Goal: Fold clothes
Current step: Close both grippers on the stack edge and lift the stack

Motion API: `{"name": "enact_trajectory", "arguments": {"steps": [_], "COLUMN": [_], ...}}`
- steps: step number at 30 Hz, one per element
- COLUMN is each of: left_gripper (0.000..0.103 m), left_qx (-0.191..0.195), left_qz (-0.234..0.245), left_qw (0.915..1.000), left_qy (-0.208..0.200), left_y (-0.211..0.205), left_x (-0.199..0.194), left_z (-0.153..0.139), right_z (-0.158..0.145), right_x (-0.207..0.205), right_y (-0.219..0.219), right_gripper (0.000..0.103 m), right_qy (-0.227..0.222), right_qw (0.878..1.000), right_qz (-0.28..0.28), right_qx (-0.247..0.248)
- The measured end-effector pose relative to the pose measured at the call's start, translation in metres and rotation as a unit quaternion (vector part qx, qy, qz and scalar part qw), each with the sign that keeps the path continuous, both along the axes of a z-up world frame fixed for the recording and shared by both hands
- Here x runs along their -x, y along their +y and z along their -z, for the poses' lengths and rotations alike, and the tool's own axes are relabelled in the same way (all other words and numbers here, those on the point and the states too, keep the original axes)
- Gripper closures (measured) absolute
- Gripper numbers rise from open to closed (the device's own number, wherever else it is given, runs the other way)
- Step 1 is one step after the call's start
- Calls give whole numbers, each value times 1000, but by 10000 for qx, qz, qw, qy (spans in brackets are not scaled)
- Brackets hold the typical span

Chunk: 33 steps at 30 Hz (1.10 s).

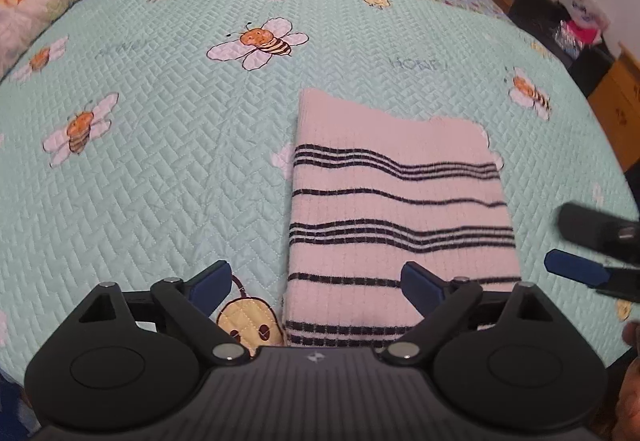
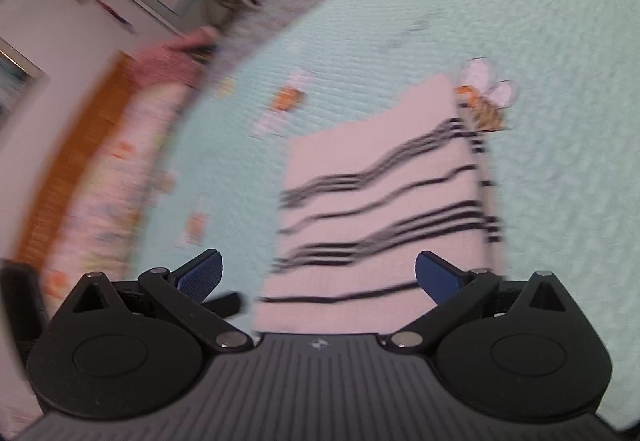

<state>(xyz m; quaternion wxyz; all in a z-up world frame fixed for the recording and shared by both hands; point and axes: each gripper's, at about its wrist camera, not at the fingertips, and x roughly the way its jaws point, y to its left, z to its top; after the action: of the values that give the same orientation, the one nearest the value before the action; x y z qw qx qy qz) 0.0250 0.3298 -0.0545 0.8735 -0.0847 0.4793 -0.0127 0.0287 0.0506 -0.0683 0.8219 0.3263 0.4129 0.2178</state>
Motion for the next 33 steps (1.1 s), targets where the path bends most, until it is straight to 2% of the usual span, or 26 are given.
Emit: {"name": "enact_trajectory", "arguments": {"steps": [2, 4, 6, 8, 9, 10, 12, 14, 17, 19, 23, 27, 33], "left_gripper": [11, 11, 9, 9, 9, 9, 9, 9, 9, 9, 6, 0, 0], "left_qx": [415, 1074, 1709, 2332, 2425, 2399, 2485, 2742, 3254, 3431, 3691, 4099, 4243], "left_qz": [-161, -393, -645, -897, -854, -745, -613, -550, -530, -523, -393, -266, 298], "left_qw": [9990, 9931, 9830, 9683, 9664, 9679, 9662, 9590, 9423, 9356, 9261, 9092, 9013], "left_qy": [-94, -277, -188, -60, 23, 120, 304, 459, 576, 644, 676, 682, 818], "left_y": [16, 40, 61, 81, 84, 83, 80, 78, 82, 80, 75, 76, 61], "left_x": [-1, -3, -10, -19, -26, -34, -48, -61, -72, -79, -92, -105, -128], "left_z": [3, 11, 27, 45, 53, 60, 75, 90, 111, 120, 133, 141, 144], "right_z": [2, 8, 22, 41, 51, 60, 78, 95, 113, 122, 126, 128, 131], "right_x": [3, 1, -3, -12, -16, -21, -33, -41, -52, -59, -72, -84, -99], "right_y": [-14, -31, -53, -70, -78, -87, -88, -87, -82, -77, -69, -65, -54], "right_gripper": [1, 1, 1, 1, 1, 1, 1, 1, 1, 1, 0, 0, 0], "right_qy": [-213, -239, -140, 113, 246, 378, 628, 869, 1071, 1157, 1117, 1093, 996], "right_qw": [9996, 9994, 9982, 9969, 9960, 9948, 9949, 9932, 9914, 9901, 9906, 9895, 9876], "right_qz": [106, 206, 349, 470, 529, 587, 498, 413, 242, 104, -153, -434, -721], "right_qx": [-152, -163, -471, -617, -681, -745, -611, -651, -713, -793, -777, -842, -976]}}
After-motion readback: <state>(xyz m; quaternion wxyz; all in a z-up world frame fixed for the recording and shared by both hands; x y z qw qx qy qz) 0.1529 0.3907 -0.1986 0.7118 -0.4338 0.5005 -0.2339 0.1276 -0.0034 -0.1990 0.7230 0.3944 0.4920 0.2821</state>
